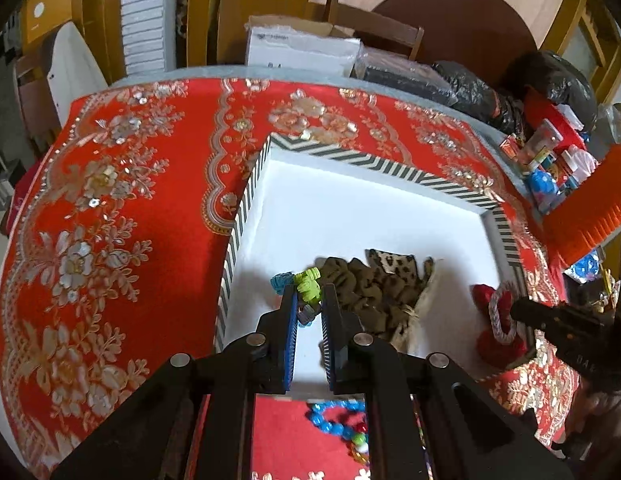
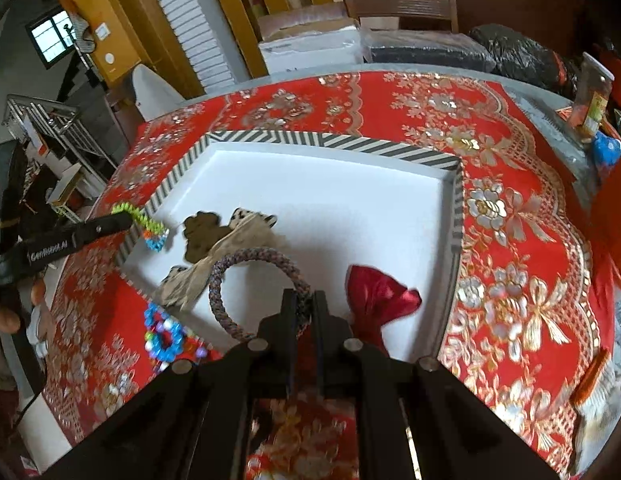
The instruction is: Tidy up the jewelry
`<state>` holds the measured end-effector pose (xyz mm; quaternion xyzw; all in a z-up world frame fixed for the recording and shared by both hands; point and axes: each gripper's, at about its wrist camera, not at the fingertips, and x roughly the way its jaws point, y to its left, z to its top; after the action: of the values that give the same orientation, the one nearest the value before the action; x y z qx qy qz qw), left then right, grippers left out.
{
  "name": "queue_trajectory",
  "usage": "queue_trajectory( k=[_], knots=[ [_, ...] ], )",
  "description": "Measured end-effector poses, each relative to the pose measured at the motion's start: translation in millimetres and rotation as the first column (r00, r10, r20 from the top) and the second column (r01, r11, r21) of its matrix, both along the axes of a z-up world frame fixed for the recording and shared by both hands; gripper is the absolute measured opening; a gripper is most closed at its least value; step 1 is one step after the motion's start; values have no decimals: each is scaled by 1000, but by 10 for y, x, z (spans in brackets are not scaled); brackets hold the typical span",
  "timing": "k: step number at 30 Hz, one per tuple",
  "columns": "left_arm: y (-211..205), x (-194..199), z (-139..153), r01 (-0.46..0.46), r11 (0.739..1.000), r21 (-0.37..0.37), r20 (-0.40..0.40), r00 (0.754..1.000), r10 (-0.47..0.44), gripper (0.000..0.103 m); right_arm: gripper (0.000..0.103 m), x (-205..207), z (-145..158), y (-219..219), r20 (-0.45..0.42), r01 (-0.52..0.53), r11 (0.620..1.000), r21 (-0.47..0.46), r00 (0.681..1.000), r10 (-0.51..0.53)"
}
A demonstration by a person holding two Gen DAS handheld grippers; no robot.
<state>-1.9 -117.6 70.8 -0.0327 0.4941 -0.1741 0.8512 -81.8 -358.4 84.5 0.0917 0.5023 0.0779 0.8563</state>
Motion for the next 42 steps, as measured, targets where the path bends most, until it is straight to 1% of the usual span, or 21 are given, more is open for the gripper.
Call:
queue_trajectory(
  k=[5,12,13,15,17,21,24,25,26,27,30,34,36,39,42],
  knots=[
    [-1,107,-188,-2,1000,14,-37,999,3,0,7,287,-130,-9,-23,24,1000,-18,999,-24],
    [19,154,-345,-8,1000,12,-88,996,9,0,7,551,-314,-85,-56,57,998,-40,997,-59],
    [32,161,-381,-13,1000,13,-101,995,14,1,7,567,-334,-94,-60,58,997,-41,996,-61],
    [54,168,-433,-26,1000,7,-125,992,26,9,7,618,-398,-114,-67,64,997,-42,996,-67],
    [66,139,-436,-28,1000,-4,-118,993,27,9,8,656,-447,-117,-73,62,997,-53,995,-66],
    [18,40,-456,-4,1000,6,-122,992,5,10,16,672,-517,-139,-81,67,996,-54,994,-72],
    [-25,-76,-458,20,1000,19,-113,993,-17,10,21,636,-518,-159,-78,71,996,-48,994,-75],
    [-33,-111,-460,23,1000,21,-115,993,-20,10,26,626,-516,-164,-77,72,996,-48,994,-76],
    [-40,-134,-459,25,999,21,-120,993,-23,10,28,609,-510,-171,-76,74,996,-49,994,-78],
    [-42,-145,-456,24,1000,17,-124,992,-22,11,30,591,-498,-175,-74,75,996,-49,994,-78],
    [-37,-201,-451,17,1000,3,-130,991,-16,11,31,501,-411,-170,-57,73,997,-34,996,-74],
    [-38,-249,-443,9,1000,1,-131,991,-9,11,39,281,-330,-97,-33,33,999,-9,999,-33],
    [-30,-259,-432,1,1000,-1,-129,992,-1,15,39,187,-375,-25,-52,-2,1000,-25,999,1],
    [-15,-275,-428,-5,1000,-4,-131,991,4,15,39,80,-452,53,-75,-28,999,-28,997,26],
    [-16,-344,-431,2,1000,10,-134,991,-1,15,39,-4,-460,104,-73,-42,998,-46,997,39]
  ],
)
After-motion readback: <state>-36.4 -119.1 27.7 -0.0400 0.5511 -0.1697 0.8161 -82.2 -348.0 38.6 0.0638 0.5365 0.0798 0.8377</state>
